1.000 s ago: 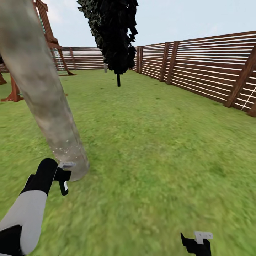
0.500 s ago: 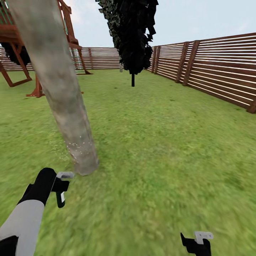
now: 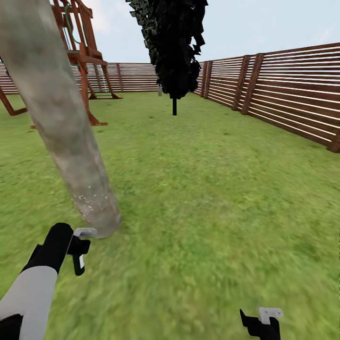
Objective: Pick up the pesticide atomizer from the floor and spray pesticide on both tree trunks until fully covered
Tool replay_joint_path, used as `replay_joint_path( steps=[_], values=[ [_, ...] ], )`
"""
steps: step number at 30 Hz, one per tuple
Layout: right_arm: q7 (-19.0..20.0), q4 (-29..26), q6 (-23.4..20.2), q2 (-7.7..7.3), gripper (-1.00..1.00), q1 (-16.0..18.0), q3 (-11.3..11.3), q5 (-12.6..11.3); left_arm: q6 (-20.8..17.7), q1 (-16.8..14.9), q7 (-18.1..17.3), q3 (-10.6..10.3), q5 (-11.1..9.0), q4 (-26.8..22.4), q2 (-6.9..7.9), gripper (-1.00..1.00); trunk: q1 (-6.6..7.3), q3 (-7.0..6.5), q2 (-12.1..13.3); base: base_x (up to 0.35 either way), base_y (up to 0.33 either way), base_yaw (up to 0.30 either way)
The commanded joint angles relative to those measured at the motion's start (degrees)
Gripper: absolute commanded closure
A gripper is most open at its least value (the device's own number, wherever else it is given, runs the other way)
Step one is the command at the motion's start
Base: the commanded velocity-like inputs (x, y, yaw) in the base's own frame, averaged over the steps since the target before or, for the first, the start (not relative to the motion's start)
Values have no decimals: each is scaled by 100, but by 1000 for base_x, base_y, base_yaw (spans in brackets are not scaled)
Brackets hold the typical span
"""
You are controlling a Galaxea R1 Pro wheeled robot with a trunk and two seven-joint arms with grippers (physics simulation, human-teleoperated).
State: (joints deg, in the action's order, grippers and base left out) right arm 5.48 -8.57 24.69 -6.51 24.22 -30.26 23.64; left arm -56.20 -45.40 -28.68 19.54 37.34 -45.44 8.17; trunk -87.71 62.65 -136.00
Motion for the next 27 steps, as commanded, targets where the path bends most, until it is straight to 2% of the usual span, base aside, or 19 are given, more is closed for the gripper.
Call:
replay_joint_path(
  steps=[1,3,4,5,7,10,20,27],
  values=[
    [42,5,18,0,-100,4,-50,18,-11,-4,-59,10,63,-7,8,100,-1,5,-2,164,-244,0],
    [43,5,18,0,-100,4,-50,19,0,-4,27,27,56,10,168,100,-1,5,-2,168,-244,0],
    [43,5,18,0,-100,4,-50,19,5,-4,70,153,32,16,240,100,-1,5,-2,169,-244,0],
    [44,5,18,0,-100,4,-50,18,19,-4,82,228,27,16,250,100,-1,5,-2,169,-244,0],
    [47,5,18,0,-100,4,-50,18,226,-4,311,380,23,36,236,100,-1,5,-2,171,-244,0],
    [47,5,18,0,-100,4,-50,18,266,-4,599,400,-3,64,227,100,-1,5,-2,172,-244,0],
    [49,6,15,0,-100,4,-50,22,267,-4,652,401,-8,62,21,100,-1,5,-2,97,-262,240],
    [50,6,16,0,-100,4,-50,20,267,-4,661,426,-4,51,18,100,-1,5,-2,82,-260,37]
  ],
)
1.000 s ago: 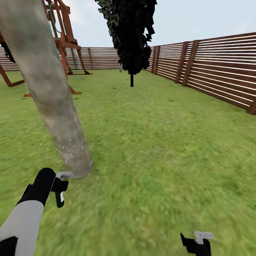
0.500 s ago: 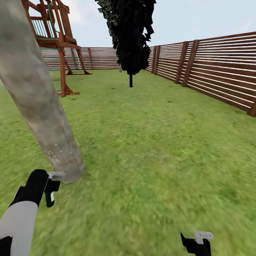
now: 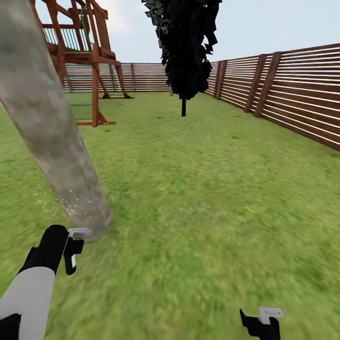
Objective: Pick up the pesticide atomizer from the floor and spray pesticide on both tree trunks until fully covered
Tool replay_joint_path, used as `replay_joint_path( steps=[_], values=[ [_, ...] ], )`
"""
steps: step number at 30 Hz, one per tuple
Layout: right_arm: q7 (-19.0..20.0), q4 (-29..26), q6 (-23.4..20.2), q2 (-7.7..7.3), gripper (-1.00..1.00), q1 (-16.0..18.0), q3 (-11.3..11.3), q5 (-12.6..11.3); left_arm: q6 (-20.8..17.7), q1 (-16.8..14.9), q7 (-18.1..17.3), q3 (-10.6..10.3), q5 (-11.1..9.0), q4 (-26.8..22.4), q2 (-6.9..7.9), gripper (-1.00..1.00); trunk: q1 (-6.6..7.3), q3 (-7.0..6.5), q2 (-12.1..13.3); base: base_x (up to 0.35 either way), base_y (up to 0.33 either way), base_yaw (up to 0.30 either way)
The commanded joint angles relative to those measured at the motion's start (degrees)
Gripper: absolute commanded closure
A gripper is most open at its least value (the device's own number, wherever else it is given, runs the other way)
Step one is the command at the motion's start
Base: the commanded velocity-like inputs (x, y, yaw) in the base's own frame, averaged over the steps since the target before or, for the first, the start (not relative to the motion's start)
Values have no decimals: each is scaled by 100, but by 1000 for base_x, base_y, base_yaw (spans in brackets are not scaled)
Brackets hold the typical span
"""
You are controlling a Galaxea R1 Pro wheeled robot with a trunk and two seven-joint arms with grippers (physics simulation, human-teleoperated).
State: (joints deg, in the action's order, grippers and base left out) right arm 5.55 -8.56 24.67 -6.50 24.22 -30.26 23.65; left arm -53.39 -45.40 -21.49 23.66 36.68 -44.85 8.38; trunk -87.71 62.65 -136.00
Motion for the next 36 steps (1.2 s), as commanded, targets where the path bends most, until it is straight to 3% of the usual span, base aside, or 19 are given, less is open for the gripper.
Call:
replay_joint_path(
  steps=[1,6,19,30,36],
  values=[
    [42,4,16,0,-100,4,-50,18,-13,-4,-55,16,62,-4,-3,100,-1,5,-2,187,-235,0],
    [42,11,17,0,-100,4,-49,23,-13,-4,-47,16,67,-24,3,100,-1,5,-2,190,-234,63],
    [42,10,17,0,-100,4,-50,26,-13,-4,-48,16,67,-16,-3,100,-1,5,-2,150,-242,260],
    [37,4,19,0,-100,4,-50,22,-13,-4,-40,33,67,-41,-3,100,-1,5,-2,64,-256,17],
    [34,-4,20,-1,-100,4,-50,17,-66,-116,-48,0,59,-52,-30,100,-1,5,-2,-45,-51,89]
  ],
)
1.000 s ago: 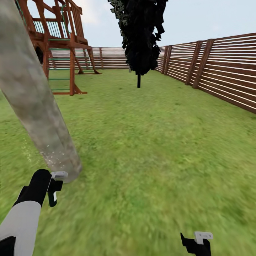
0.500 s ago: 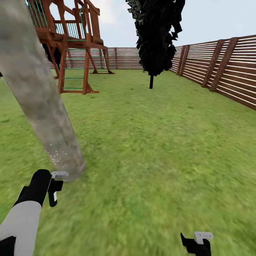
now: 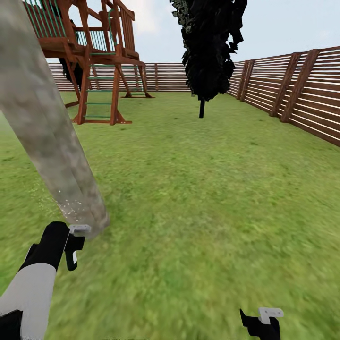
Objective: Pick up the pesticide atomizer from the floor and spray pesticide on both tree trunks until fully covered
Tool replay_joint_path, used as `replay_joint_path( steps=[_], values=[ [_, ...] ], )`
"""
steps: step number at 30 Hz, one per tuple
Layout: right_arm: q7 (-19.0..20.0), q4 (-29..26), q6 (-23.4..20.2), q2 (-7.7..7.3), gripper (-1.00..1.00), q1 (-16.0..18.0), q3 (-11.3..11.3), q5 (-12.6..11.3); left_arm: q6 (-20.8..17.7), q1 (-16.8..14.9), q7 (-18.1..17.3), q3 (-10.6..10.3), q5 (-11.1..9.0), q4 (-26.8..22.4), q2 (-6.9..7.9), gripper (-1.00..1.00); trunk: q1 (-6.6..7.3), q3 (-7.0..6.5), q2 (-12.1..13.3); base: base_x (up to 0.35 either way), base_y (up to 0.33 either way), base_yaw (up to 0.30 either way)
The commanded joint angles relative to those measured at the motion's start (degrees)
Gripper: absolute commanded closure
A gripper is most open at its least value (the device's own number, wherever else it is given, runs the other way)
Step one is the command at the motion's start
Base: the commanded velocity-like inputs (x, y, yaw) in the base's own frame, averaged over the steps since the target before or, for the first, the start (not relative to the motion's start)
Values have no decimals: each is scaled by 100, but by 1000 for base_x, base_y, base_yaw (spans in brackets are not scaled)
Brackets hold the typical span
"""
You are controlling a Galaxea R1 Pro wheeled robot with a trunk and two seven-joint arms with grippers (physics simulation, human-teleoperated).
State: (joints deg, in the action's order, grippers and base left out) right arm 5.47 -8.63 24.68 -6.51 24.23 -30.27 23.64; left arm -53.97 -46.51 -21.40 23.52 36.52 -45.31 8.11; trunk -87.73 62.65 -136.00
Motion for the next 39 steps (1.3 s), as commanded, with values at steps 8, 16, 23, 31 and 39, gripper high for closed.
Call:
replay_joint_path(
  steps=[8,16,23,31,39],
  values=[
    [42,1,19,-3,-100,3,-49,18,-353,-779,-82,12,73,-12,-57,100,1,5,-2,0,0,249],
    [42,1,19,-51,-100,3,-49,20,-368,-849,-84,-35,87,-123,-160,100,1,5,-2,0,-169,10],
    [42,1,19,-52,-100,3,-49,18,-368,-843,-84,-33,101,-214,-159,100,1,5,-2,21,-268,0],
    [42,1,19,-53,-100,3,-49,18,-368,-827,-75,-23,99,-215,-160,100,1,5,-2,218,-204,109],
    [42,1,19,-53,-100,3,-49,18,-368,-801,-66,-1,101,-211,-155,100,1,5,-2,240,-189,193]
  ],
)
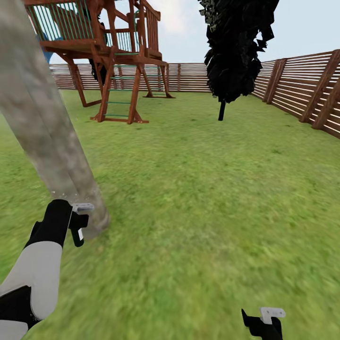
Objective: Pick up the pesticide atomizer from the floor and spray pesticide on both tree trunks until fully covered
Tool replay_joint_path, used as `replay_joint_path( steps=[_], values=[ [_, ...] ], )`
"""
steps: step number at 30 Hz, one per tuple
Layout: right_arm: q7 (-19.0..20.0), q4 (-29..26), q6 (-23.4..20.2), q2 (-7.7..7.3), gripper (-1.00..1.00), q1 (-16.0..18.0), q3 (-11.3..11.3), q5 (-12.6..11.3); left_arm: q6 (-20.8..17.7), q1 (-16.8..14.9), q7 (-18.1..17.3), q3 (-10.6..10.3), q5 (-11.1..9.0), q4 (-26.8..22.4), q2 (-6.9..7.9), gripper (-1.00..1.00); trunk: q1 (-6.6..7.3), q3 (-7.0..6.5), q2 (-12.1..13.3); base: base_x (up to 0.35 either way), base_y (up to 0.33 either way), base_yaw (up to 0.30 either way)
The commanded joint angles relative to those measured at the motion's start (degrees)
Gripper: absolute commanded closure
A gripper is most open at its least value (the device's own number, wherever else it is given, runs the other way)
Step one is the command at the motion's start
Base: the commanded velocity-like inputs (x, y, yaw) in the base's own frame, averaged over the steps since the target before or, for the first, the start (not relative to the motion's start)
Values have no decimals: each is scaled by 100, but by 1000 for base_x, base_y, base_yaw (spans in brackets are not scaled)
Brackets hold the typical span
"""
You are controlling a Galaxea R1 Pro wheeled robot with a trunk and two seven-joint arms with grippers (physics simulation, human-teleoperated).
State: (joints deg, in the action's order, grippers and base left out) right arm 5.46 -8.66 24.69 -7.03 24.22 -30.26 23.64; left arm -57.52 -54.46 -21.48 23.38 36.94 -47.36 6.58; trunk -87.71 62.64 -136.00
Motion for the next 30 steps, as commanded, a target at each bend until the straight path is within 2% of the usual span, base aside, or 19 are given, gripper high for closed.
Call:
replay_joint_path(
  steps=[1,8,16,21,26,30],
  values=[
    [43,4,18,0,-100,4,-50,18,-13,-3,-59,16,58,-7,-2,100,-1,5,-2,237,-189,5],
    [44,4,18,0,-100,4,-50,18,-13,10,-50,31,58,-2,-4,100,-1,5,-2,235,-189,14],
    [46,7,18,8,-100,4,-50,18,-13,15,-50,36,58,-16,18,100,-1,5,-2,208,-202,263],
    [47,7,18,8,-100,4,-48,18,-13,15,-50,44,66,-227,36,100,-1,5,-2,-130,-222,276],
    [49,9,18,7,-100,4,-50,18,-3,59,-43,38,67,-229,81,100,-1,5,-2,-64,-44,276],
    [51,7,18,9,-100,4,-49,18,28,259,-41,35,59,-170,39,100,-1,5,-2,15,-7,241]
  ],
)
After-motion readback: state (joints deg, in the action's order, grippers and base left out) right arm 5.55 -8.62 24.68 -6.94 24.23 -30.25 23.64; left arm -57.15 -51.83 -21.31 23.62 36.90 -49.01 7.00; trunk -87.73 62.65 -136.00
